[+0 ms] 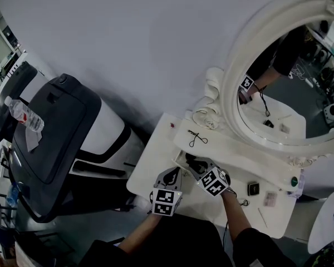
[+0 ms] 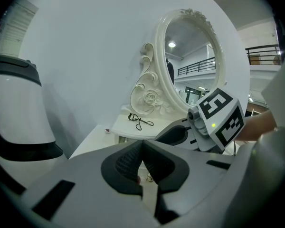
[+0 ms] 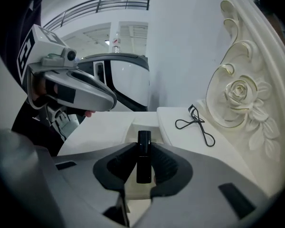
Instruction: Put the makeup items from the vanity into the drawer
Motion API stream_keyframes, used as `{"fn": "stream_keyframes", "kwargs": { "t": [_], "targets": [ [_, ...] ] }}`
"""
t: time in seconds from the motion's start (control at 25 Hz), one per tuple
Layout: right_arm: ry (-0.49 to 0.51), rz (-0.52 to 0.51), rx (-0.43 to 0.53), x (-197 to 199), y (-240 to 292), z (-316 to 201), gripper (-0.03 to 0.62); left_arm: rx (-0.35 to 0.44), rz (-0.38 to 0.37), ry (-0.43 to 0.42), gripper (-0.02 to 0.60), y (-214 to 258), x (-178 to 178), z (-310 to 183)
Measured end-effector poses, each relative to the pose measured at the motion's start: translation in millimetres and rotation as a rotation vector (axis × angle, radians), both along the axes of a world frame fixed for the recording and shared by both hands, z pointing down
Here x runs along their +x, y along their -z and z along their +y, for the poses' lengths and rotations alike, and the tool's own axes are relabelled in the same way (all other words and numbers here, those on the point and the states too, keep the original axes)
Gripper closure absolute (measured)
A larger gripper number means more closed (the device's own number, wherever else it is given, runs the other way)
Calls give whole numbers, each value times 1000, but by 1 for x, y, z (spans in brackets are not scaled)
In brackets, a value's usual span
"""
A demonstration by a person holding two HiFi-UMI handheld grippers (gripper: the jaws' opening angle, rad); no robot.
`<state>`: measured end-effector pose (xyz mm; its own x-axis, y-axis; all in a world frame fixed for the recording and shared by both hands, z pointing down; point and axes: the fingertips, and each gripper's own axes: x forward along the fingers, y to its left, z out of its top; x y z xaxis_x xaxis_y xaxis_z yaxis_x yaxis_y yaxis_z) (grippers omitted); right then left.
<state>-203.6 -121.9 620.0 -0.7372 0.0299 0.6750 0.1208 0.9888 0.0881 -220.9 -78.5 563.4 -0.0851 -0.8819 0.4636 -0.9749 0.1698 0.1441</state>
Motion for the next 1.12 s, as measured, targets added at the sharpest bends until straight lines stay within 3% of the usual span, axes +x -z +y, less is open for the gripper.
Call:
{"fn": "stream_keyframes", "kwargs": {
  "t": [0.52, 1.12],
  "targets": [
    [-62, -51, -76, 5, 5, -3, 477, 7, 8, -8, 566, -2, 0, -2],
    [-358, -412, -265, 44, 83, -5, 557, 99, 4, -91, 566, 38, 22, -16]
  ]
}}
